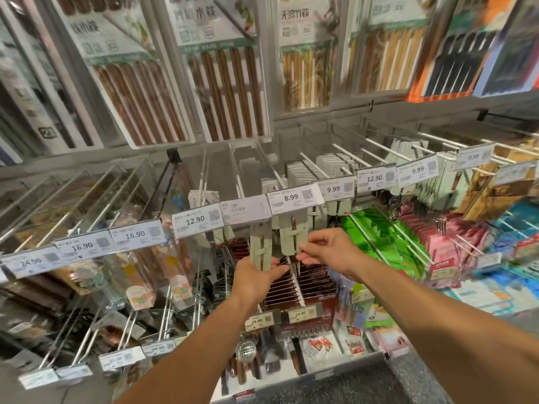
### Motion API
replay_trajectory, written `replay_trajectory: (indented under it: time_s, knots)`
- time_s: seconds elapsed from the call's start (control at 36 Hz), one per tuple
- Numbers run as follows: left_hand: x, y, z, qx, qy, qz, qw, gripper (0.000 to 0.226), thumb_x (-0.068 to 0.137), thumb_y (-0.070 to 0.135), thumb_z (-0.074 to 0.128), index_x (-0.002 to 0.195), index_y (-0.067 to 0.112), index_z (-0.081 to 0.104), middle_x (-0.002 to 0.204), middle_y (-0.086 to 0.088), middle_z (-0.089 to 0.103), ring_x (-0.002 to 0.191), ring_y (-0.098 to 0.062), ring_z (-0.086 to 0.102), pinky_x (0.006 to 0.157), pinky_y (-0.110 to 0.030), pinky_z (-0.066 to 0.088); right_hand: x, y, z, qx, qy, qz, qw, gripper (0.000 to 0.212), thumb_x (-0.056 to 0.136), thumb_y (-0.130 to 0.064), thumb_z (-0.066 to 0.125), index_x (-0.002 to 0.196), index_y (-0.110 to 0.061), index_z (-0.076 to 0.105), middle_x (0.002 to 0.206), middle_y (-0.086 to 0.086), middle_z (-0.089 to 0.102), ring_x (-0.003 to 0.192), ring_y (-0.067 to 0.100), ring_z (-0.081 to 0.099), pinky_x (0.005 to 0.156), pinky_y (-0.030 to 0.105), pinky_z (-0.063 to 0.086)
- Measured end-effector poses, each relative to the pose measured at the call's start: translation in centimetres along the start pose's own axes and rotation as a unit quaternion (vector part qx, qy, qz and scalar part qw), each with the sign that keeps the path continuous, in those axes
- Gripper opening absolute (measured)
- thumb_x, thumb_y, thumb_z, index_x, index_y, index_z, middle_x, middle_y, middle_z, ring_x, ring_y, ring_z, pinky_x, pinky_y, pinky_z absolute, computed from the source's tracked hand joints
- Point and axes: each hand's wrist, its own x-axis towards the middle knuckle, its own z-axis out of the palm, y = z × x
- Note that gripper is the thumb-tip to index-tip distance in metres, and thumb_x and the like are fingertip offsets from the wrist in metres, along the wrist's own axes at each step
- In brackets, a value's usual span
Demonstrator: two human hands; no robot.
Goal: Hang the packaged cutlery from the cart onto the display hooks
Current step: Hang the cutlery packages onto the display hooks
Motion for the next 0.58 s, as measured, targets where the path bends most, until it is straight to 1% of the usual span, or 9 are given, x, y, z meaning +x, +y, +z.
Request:
replay_trajectory:
  time_s: [0.08, 0.17, 0.22, 0.28, 0.33, 0.44, 0.47, 0.56, 0.58]
  knots:
    - [0.1, 0.2, -0.1, -0.002, -0.006, -0.002, 1.0, 0.016, 0.08, 0.009, 0.081, 0.093, 0.007, 0.072, 0.092, -0.01, 0.074, 0.082, -0.016, 0.068, 0.074, -0.019, 0.052, 0.2, -0.9, 0.3, -0.006, -0.002, -0.002, 1.0, 0.015, 0.09, -0.006, 0.067, 0.102, 0.003, 0.067, 0.087, 0.017, 0.073, 0.081, 0.021, 0.075, 0.07, 0.023, 0.06]
    - [0.4, 0.5, -0.1, -0.004, -0.011, -0.007, 1.0, 0.019, 0.081, 0.013, 0.081, 0.097, 0.01, 0.071, 0.094, -0.006, 0.075, 0.083, -0.015, 0.069, 0.074, -0.019, 0.052, 0.2, -1.4, 0.6, -0.017, -0.013, 0.0, 1.0, 0.02, 0.09, -0.012, 0.067, 0.108, -0.002, 0.067, 0.093, 0.017, 0.073, 0.083, 0.022, 0.075, 0.073, 0.026, 0.061]
    - [0.6, 0.5, 0.0, -0.005, -0.015, -0.003, 1.0, 0.019, 0.081, 0.015, 0.081, 0.098, 0.011, 0.072, 0.095, -0.004, 0.076, 0.087, -0.016, 0.071, 0.077, -0.022, 0.054, 0.3, -1.4, 0.8, -0.019, -0.012, 0.004, 1.0, 0.022, 0.09, -0.016, 0.068, 0.109, -0.005, 0.068, 0.091, 0.015, 0.073, 0.08, 0.021, 0.075, 0.072, 0.027, 0.061]
    - [0.6, 0.5, 0.1, -0.001, -0.017, -0.002, 1.0, 0.021, 0.081, 0.016, 0.081, 0.1, 0.012, 0.072, 0.095, -0.002, 0.076, 0.089, -0.016, 0.071, 0.082, -0.026, 0.056, 0.4, -1.3, 0.8, -0.024, -0.01, 0.008, 1.0, 0.021, 0.089, -0.02, 0.069, 0.107, -0.009, 0.069, 0.09, 0.012, 0.074, 0.08, 0.02, 0.075, 0.074, 0.027, 0.06]
    - [0.8, 0.6, 0.0, -0.002, -0.016, -0.005, 1.0, 0.021, 0.082, 0.017, 0.081, 0.1, 0.012, 0.072, 0.094, -0.002, 0.076, 0.088, -0.015, 0.07, 0.082, -0.027, 0.056, 0.5, -1.3, 0.9, -0.022, -0.007, 0.013, 1.0, 0.017, 0.09, -0.021, 0.069, 0.104, -0.012, 0.067, 0.089, 0.012, 0.075, 0.079, 0.019, 0.075, 0.075, 0.027, 0.06]
    - [0.8, 0.6, -0.1, -0.005, -0.013, -0.009, 1.0, 0.018, 0.083, 0.017, 0.079, 0.099, 0.012, 0.072, 0.094, -0.003, 0.075, 0.089, -0.016, 0.069, 0.081, -0.025, 0.055, 0.9, -1.1, 1.0, -0.058, 0.024, 0.016, 0.998, 0.014, 0.093, -0.021, 0.066, 0.102, -0.011, 0.066, 0.089, 0.011, 0.073, 0.07, 0.014, 0.072, 0.067, 0.024, 0.059]
    - [0.8, 0.7, -0.1, -0.008, -0.013, -0.009, 1.0, 0.017, 0.084, 0.016, 0.079, 0.098, 0.012, 0.071, 0.094, -0.002, 0.074, 0.087, -0.015, 0.068, 0.081, -0.025, 0.055, 1.0, -1.1, 0.9, -0.061, 0.031, 0.016, 0.998, 0.012, 0.093, -0.019, 0.065, 0.102, -0.011, 0.066, 0.09, 0.009, 0.073, 0.07, 0.013, 0.072, 0.068, 0.025, 0.059]
    - [0.9, 0.5, -0.2, -0.014, -0.018, -0.007, 1.0, 0.007, 0.088, 0.016, 0.074, 0.093, 0.02, 0.07, 0.089, 0.004, 0.072, 0.085, -0.012, 0.066, 0.084, -0.028, 0.055, 1.8, -1.1, 1.0, -0.071, 0.038, 0.022, 0.996, 0.007, 0.094, -0.014, 0.064, 0.1, -0.017, 0.064, 0.091, 0.01, 0.073, 0.077, 0.017, 0.073, 0.078, 0.034, 0.061]
    - [0.9, 0.4, -0.3, -0.016, -0.018, -0.007, 1.0, 0.006, 0.09, 0.018, 0.072, 0.093, 0.022, 0.07, 0.086, 0.006, 0.072, 0.083, -0.01, 0.067, 0.084, -0.029, 0.056, 2.0, -1.2, 1.0, -0.073, 0.044, 0.025, 0.996, 0.006, 0.094, -0.014, 0.064, 0.098, -0.018, 0.064, 0.091, 0.01, 0.073, 0.078, 0.019, 0.074, 0.079, 0.036, 0.061]
